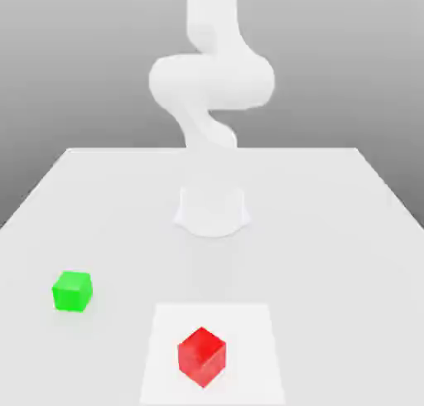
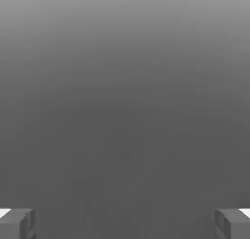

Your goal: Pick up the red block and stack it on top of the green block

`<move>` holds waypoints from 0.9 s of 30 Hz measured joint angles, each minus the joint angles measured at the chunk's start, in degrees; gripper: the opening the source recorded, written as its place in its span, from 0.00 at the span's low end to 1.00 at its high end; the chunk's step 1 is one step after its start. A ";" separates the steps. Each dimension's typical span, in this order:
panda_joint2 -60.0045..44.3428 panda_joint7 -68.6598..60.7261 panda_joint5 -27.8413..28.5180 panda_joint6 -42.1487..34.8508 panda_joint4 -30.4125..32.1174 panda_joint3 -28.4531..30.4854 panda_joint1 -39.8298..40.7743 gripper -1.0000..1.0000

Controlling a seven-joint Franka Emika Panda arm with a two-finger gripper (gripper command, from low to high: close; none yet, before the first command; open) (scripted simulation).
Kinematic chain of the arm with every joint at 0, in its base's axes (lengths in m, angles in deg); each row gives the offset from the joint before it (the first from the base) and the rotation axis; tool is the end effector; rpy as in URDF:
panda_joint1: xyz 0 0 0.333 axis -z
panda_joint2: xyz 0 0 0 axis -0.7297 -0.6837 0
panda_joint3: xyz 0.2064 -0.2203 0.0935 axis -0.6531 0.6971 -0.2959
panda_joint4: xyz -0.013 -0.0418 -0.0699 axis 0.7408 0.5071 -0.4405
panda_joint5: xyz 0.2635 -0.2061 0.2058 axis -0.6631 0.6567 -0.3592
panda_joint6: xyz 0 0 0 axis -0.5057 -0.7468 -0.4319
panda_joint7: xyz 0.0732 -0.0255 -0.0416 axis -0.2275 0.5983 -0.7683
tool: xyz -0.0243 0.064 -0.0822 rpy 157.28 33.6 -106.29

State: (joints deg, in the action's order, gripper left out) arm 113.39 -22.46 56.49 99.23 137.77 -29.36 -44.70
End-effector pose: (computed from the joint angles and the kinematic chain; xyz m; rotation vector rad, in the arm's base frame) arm 0.3815 0.0022 0.6677 -2.4590 1.1486 -0.9495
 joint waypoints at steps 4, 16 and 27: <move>-8.67 7.31 1.49 3.86 2.70 -2.87 3.31 0.50; -33.73 28.12 5.47 15.09 10.50 -7.23 9.21 0.50; -55.94 38.90 5.23 28.56 14.03 -5.10 7.85 0.50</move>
State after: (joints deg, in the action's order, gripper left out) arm 57.45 16.44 61.72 127.79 151.80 -34.46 -36.85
